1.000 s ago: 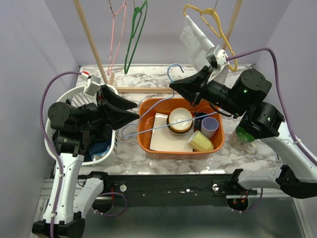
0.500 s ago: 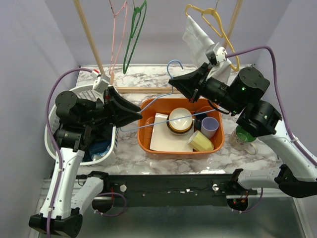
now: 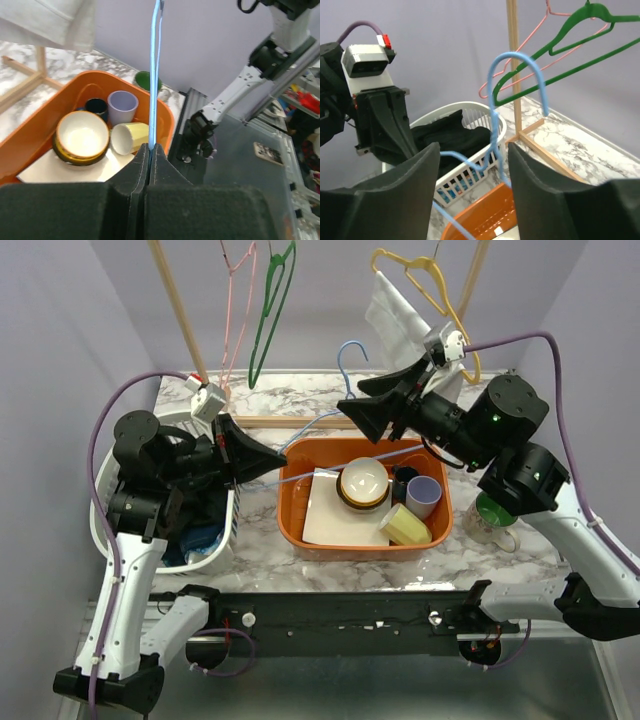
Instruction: Remove the skirt from the hanger
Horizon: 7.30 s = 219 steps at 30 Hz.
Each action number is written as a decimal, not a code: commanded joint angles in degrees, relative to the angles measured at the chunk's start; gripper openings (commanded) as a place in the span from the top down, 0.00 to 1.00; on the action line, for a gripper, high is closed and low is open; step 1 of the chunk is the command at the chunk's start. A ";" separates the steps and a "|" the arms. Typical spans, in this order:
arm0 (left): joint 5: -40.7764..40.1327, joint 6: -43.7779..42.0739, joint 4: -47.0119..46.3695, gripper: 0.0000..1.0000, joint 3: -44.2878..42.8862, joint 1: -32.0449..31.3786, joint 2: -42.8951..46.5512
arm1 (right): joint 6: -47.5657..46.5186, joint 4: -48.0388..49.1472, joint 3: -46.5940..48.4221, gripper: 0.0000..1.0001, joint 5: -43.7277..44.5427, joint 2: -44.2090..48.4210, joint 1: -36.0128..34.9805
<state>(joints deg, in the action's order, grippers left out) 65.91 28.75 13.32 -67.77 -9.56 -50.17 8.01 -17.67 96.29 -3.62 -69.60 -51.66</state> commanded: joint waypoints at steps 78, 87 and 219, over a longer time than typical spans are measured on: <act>-57.93 -13.38 8.04 0.01 -30.94 -14.87 -21.64 | -7.40 -7.37 3.45 0.00 29.46 3.08 4.63; -54.22 -10.74 7.86 0.01 -21.54 -14.87 -12.15 | -4.15 -15.46 11.37 0.00 19.18 -2.64 16.14; -38.13 -7.22 12.69 0.01 -23.02 -14.87 -6.60 | 20.11 3.70 -12.27 0.99 -41.03 24.34 39.35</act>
<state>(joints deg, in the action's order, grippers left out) 27.51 24.25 23.00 -87.02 -24.14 -55.53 23.99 -19.20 84.33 -39.09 -47.64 -12.62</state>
